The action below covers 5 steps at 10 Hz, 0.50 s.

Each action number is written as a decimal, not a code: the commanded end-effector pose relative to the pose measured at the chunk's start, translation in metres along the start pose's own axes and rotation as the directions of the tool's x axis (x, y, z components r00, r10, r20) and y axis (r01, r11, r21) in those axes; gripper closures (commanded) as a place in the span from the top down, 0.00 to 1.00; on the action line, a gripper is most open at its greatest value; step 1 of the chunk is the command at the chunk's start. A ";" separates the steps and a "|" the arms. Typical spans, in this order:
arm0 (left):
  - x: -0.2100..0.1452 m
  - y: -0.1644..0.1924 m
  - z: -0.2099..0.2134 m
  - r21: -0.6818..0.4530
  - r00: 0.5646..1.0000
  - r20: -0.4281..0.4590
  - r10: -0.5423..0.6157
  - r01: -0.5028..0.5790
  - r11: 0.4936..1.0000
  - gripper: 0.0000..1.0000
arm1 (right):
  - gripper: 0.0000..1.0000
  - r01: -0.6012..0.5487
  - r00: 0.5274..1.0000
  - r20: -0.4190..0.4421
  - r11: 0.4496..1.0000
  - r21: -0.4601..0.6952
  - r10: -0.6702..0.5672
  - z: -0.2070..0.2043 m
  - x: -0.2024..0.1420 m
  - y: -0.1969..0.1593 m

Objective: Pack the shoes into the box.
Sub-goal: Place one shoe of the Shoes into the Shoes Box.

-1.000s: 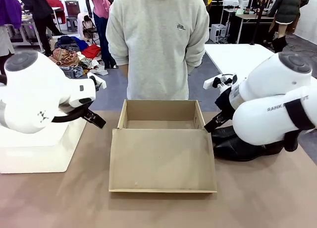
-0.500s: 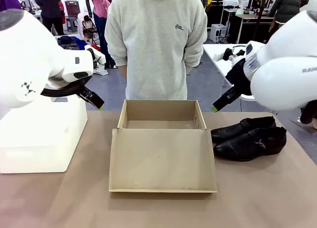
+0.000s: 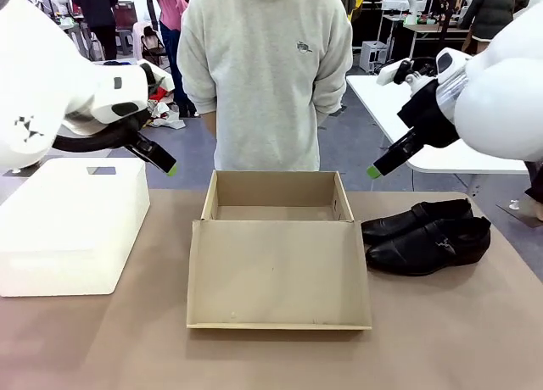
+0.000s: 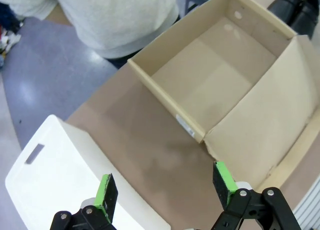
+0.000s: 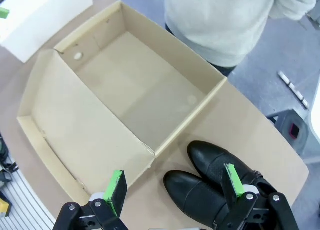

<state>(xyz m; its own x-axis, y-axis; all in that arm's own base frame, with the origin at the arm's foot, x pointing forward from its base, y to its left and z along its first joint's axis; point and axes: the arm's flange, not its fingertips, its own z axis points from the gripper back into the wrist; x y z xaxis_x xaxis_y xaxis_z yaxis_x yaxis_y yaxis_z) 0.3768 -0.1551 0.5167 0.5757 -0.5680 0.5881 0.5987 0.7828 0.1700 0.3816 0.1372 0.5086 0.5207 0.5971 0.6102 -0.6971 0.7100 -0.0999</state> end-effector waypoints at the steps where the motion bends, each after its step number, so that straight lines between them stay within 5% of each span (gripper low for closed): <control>1: -0.001 0.018 0.019 -0.081 0.996 0.073 -0.052 0.058 0.995 1.00 | 1.00 -0.057 0.996 0.078 0.994 0.088 0.050 0.012 -0.004 -0.013; 5: 0.002 0.020 0.033 -0.089 0.948 0.204 -0.244 0.267 0.960 1.00 | 1.00 -0.197 0.962 0.227 0.963 0.183 0.154 0.024 -0.001 -0.019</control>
<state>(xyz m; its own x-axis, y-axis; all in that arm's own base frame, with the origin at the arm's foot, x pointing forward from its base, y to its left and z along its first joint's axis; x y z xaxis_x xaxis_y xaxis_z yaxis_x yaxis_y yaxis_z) 0.3684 -0.1392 0.5512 0.3756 -0.6498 0.6609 0.7325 0.6449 0.2177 0.3751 0.1198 0.5325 0.3502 0.6031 0.7166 -0.8091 0.5803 -0.0929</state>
